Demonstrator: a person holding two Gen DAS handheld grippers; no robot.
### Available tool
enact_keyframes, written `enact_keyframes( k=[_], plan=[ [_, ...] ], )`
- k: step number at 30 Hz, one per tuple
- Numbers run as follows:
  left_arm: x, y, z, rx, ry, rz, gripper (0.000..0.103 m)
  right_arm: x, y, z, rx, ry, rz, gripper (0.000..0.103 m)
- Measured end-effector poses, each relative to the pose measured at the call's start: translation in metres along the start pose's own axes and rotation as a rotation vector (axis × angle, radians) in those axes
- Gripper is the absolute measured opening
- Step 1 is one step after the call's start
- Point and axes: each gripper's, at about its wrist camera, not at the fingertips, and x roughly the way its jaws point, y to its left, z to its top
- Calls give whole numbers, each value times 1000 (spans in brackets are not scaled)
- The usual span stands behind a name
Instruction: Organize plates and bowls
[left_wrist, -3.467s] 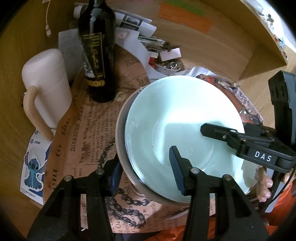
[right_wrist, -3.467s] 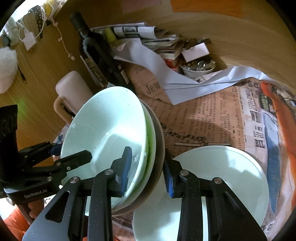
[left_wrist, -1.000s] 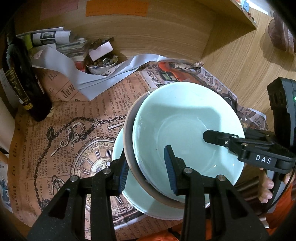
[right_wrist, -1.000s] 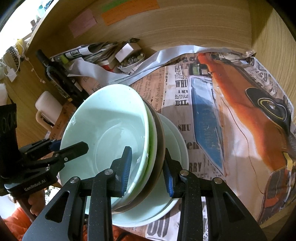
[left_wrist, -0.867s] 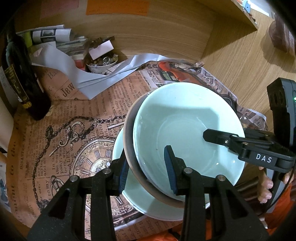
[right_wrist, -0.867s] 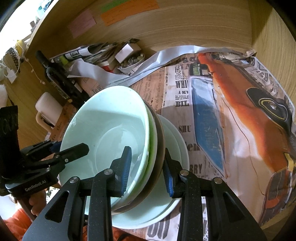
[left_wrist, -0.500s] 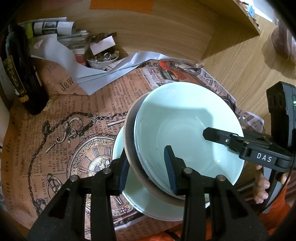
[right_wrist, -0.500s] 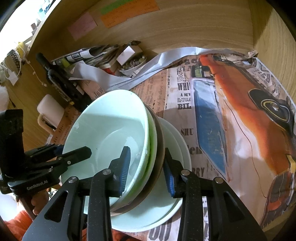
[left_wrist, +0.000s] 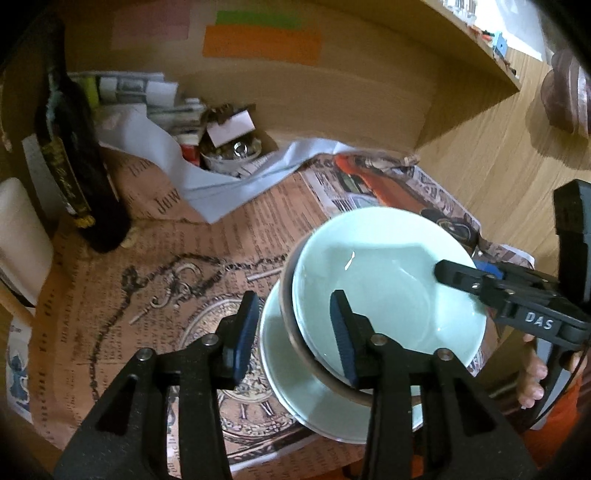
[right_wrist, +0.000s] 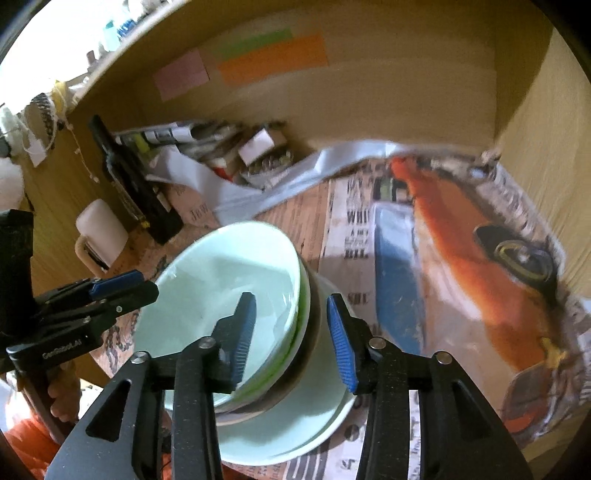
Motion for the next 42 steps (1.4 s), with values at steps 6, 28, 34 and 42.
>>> enact_keyframes(
  k=[6, 28, 34, 42],
  plan=[
    [-28, -10, 4, 37, -105, 16, 50, -35, 9, 4, -36, -107, -5, 42],
    [-130, -54, -12, 100, -495, 92, 99, -133, 37, -16, -113, -424, 46, 88],
    [-138, -61, -20, 103, -526, 99, 101, -143, 40, -24, -112, -469, 42, 102],
    [-142, -63, -27, 102, -545, 109, 102, -145, 42, -32, -115, -472, 43, 103]
  ],
)
